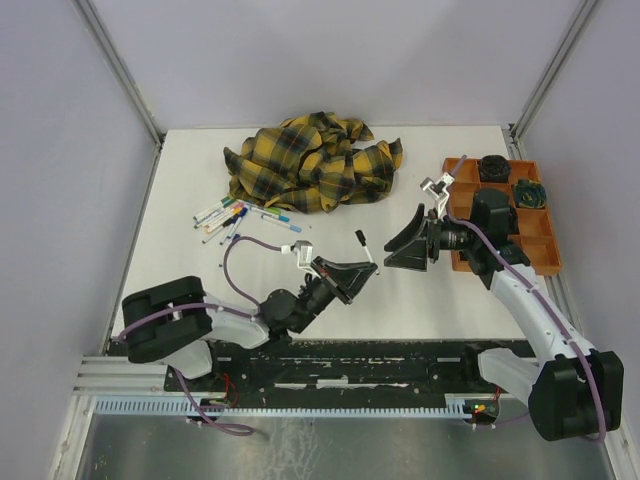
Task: Open the pen caps
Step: Pick up the pen from the center of the board.
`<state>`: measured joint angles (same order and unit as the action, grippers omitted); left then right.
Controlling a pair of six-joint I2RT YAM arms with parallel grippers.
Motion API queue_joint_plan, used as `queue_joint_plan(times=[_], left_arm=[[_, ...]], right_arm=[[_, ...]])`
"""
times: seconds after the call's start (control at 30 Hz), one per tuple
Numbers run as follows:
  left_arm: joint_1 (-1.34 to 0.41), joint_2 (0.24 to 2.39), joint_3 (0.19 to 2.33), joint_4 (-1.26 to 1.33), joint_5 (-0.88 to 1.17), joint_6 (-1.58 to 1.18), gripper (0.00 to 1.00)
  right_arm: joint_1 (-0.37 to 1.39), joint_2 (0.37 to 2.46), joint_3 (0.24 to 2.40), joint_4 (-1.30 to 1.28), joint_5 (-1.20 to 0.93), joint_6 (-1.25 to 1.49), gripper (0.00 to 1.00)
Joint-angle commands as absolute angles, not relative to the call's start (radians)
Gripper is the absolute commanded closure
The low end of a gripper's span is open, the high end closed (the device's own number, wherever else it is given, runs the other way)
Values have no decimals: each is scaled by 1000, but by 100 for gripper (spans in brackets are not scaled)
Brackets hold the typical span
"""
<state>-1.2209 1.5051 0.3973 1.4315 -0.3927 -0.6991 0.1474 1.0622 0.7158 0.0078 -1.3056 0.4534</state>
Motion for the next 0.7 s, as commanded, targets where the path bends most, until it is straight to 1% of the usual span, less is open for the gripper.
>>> queue_joint_plan(times=[0.0,0.07,0.33,0.4,0.57,0.67], left_arm=[[-1233,1577,453,1574,-414,-735,97],[-1237,1601,472,1574,-403,-748,97],[-1264,1678,514,1601,-407,-782,97],[-1267,1699,525,1611,-404,-789,97],[-1272,1730,529,1650,-401,-807,97],[-1273,1733,523,1662,-405,-812,97]], right_arm=[[157,1061,721,59,-1321,454,11],[163,1061,721,57,-1312,454,13],[186,1062,717,57,-1298,447,32],[196,1062,716,57,-1299,442,38],[211,1061,720,33,-1299,406,58],[218,1060,727,3,-1298,374,66]])
